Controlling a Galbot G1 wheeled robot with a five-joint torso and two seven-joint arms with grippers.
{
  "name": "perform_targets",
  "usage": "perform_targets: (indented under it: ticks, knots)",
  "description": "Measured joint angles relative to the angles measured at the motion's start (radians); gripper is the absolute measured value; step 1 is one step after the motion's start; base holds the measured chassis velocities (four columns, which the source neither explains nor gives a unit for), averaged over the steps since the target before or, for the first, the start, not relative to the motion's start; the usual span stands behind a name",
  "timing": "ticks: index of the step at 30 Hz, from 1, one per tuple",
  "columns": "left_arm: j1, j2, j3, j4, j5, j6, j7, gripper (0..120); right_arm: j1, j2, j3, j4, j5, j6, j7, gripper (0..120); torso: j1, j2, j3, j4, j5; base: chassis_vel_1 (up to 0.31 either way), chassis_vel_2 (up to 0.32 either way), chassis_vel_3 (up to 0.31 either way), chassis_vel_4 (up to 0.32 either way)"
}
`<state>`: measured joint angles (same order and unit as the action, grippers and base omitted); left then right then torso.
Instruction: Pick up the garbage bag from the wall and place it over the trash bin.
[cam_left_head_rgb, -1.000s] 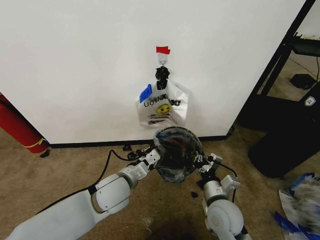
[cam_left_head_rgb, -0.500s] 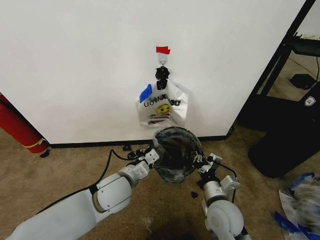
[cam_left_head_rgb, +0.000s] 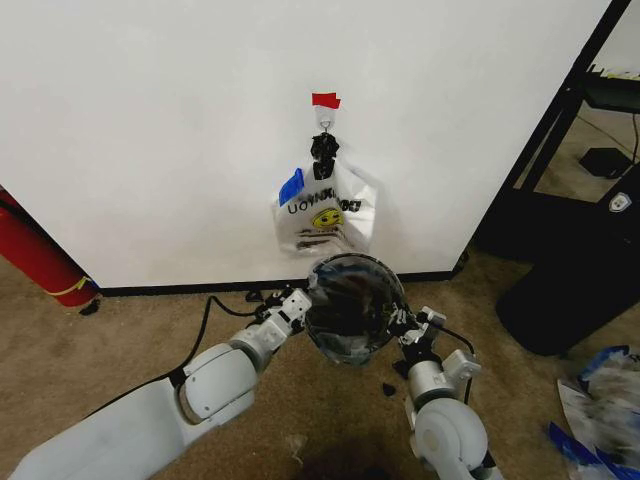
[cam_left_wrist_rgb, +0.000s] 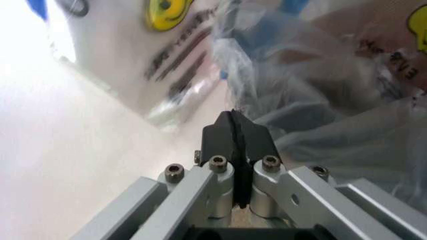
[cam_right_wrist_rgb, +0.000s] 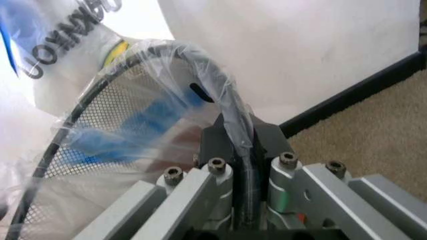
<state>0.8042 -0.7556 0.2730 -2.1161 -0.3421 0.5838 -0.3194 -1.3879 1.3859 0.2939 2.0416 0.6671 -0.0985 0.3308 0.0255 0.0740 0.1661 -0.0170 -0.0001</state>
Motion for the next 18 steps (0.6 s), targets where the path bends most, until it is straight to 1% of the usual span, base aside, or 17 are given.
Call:
perform_targets:
  ticks: [3, 6, 9, 11, 13, 14, 18]
  knots:
    - [0.017, -0.001, -0.039, 0.002, -0.018, -0.005, -0.004, 0, 0.003, 0.001, 0.001, -0.001, 0.015, -0.003, 0.004, 1, 0.000, 0.000, 0.000, 0.0000, 0.0001, 0.000, 0.000, 0.000, 0.000]
    - [0.020, -0.002, -0.050, 0.008, -0.040, -0.006, -0.006, 0, 0.003, 0.001, 0.001, -0.001, 0.022, -0.004, 0.005, 1, 0.000, 0.000, 0.000, -0.0002, 0.0001, 0.000, 0.000, 0.000, 0.000]
    - [0.025, -0.005, -0.051, 0.021, -0.064, -0.009, -0.005, 0, 0.002, 0.000, 0.001, 0.005, 0.038, -0.006, 0.005, 1, 0.000, 0.000, 0.000, -0.0002, 0.0001, 0.000, 0.000, 0.000, 0.000]
    - [0.030, -0.014, -0.034, 0.045, -0.080, -0.025, 0.005, 0, 0.001, -0.001, 0.003, 0.013, 0.053, -0.006, 0.005, 1, 0.000, 0.000, 0.000, -0.0001, -0.0001, 0.000, 0.000, 0.000, 0.000]
    - [0.028, -0.022, -0.025, 0.061, -0.114, -0.026, 0.009, 0, 0.000, -0.002, 0.004, 0.017, 0.059, -0.006, 0.005, 1, 0.000, 0.000, 0.000, -0.0002, 0.0001, 0.000, 0.000, 0.000, 0.000]
    - [0.028, -0.022, -0.025, 0.061, -0.114, -0.026, 0.009, 0, 0.000, -0.002, 0.004, 0.017, 0.059, -0.006, 0.005, 1, 0.000, 0.000, 0.000, -0.0002, 0.0001, 0.000, 0.000, 0.000, 0.000]
    - [0.018, -0.033, -0.025, 0.086, -0.185, -0.039, 0.023, 0, -0.003, -0.005, 0.005, 0.022, 0.064, -0.006, 0.005, 1, 0.000, 0.000, 0.000, -0.0002, 0.0002, 0.000, 0.000, 0.000, 0.000]
